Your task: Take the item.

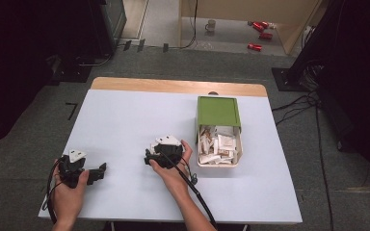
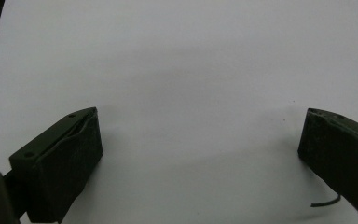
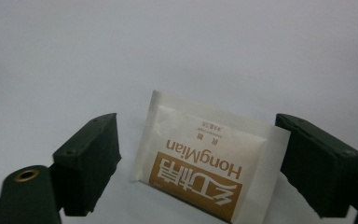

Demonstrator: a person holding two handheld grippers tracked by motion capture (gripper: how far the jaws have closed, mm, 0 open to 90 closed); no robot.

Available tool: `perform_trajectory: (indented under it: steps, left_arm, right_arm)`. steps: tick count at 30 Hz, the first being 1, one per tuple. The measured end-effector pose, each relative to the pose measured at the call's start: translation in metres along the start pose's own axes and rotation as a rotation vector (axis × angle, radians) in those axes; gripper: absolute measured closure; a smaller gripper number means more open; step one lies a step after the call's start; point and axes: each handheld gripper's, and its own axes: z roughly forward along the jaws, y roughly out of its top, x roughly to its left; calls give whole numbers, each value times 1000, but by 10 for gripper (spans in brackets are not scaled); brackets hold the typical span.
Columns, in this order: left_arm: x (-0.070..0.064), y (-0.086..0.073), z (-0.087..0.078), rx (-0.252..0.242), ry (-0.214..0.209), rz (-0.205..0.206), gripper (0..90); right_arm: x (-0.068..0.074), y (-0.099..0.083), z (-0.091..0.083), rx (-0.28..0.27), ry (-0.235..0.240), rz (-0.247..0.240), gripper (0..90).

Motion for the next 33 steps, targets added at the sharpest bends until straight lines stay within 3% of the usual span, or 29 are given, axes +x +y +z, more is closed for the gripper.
perform_trajectory:
  steps: [13, 21, 33]
  left_arm:
    - [0, 0, 0, -2, 0, 1, 2]
    - [0, 0, 0, 0, 0, 1, 2]
    - [0, 0, 1, -2, -1, 1, 1]
  right_arm:
    - [4, -3, -37, -6, 39, -43, 77]
    - [-3, -4, -63, -32, 58, -11, 77]
    - [-21, -9, -98, -68, 43, 30, 78]
